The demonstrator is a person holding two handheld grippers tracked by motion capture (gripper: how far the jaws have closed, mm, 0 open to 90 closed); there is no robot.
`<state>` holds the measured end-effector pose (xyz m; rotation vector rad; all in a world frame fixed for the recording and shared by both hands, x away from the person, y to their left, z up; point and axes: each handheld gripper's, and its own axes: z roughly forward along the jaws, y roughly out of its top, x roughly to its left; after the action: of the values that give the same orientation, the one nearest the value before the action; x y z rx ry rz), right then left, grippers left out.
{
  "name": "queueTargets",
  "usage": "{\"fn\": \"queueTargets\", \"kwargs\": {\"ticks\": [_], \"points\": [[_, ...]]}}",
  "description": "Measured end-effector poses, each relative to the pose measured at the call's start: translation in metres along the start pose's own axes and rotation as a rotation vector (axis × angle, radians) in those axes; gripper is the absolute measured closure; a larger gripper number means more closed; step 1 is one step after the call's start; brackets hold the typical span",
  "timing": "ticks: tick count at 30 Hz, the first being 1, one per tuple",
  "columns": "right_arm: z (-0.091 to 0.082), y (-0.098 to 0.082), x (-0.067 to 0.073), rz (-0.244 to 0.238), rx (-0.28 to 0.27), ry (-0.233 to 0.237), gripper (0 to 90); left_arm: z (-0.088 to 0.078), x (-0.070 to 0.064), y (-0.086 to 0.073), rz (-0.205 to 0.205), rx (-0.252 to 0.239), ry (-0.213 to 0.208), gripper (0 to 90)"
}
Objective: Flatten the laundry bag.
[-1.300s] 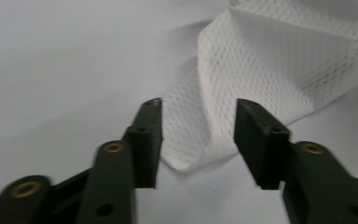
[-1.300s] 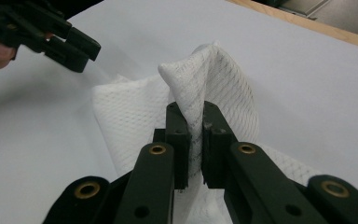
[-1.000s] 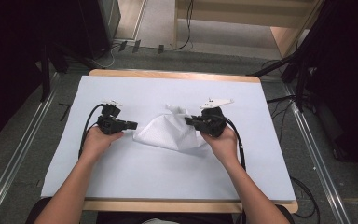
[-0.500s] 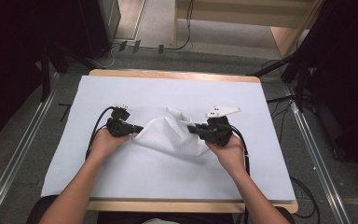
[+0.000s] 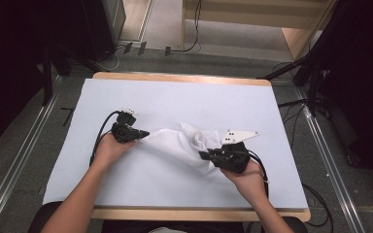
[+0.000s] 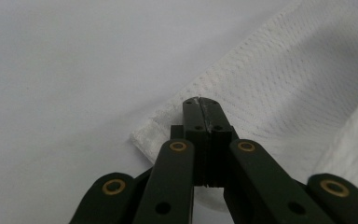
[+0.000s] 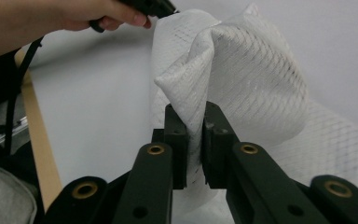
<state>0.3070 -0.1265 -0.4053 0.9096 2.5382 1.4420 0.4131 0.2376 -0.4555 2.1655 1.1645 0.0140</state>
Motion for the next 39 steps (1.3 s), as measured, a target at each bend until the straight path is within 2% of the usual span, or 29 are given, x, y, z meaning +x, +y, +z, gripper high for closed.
{"fn": "queueTargets", "kwargs": {"ticks": [4, 6, 8, 11, 14, 15, 17, 22, 25, 26, 30, 37, 39], "points": [[0.004, -0.002, 0.001, 0.004, 0.022, 0.018, 69.9, 0.0, 0.0, 0.0, 0.001, 0.002, 0.002, 90.0], [0.0, -0.001, -0.001, 0.012, 0.003, 0.025, 62.6, 0.0, 0.0, 0.0, 0.002, 0.002, 0.0, 90.0], [-0.007, 0.0, -0.004, 0.019, -0.021, 0.017, 60.0, 0.0, 0.001, 0.0, 0.001, 0.0, -0.005, 90.0], [-0.018, 0.001, -0.012, 0.033, -0.055, -0.005, 63.4, 0.0, 0.002, 0.0, -0.008, -0.001, -0.011, 90.0], [-0.018, -0.002, -0.024, 0.053, -0.038, -0.052, 65.3, 0.0, 0.002, 0.0, -0.014, -0.002, -0.013, 90.0], [-0.016, -0.003, -0.029, 0.07, -0.031, -0.063, 65.9, 0.0, 0.002, 0.0, -0.015, -0.001, -0.018, 90.0], [-0.01, -0.005, -0.04, 0.085, -0.01, -0.085, 66.7, -0.004, 0.001, 0.001, -0.004, 0.003, 0.003, 87.4], [0.0, -0.008, -0.061, 0.114, 0.02, -0.132, 66.0, -0.023, 0.002, -0.004, 0.013, -0.026, 0.044, 79.3], [0.009, -0.012, -0.074, 0.125, 0.053, -0.158, 65.5, -0.026, 0.008, -0.008, -0.013, -0.03, 0.05, 71.8], [0.012, -0.014, -0.079, 0.141, 0.068, -0.164, 65.3, -0.026, 0.01, -0.009, -0.016, -0.032, 0.056, 68.8], [0.022, -0.017, -0.091, 0.152, 0.1, -0.191, 64.3, -0.024, 0.014, -0.012, -0.014, -0.035, 0.077, 61.5], [0.035, -0.02, -0.108, 0.178, 0.151, -0.23, 63.1, -0.02, 0.012, -0.014, -0.007, -0.05, 0.078, 56.1], [0.04, -0.021, -0.111, 0.185, 0.171, -0.231, 62.6, -0.02, 0.011, -0.014, -0.021, -0.045, 0.057, 57.5]]}}
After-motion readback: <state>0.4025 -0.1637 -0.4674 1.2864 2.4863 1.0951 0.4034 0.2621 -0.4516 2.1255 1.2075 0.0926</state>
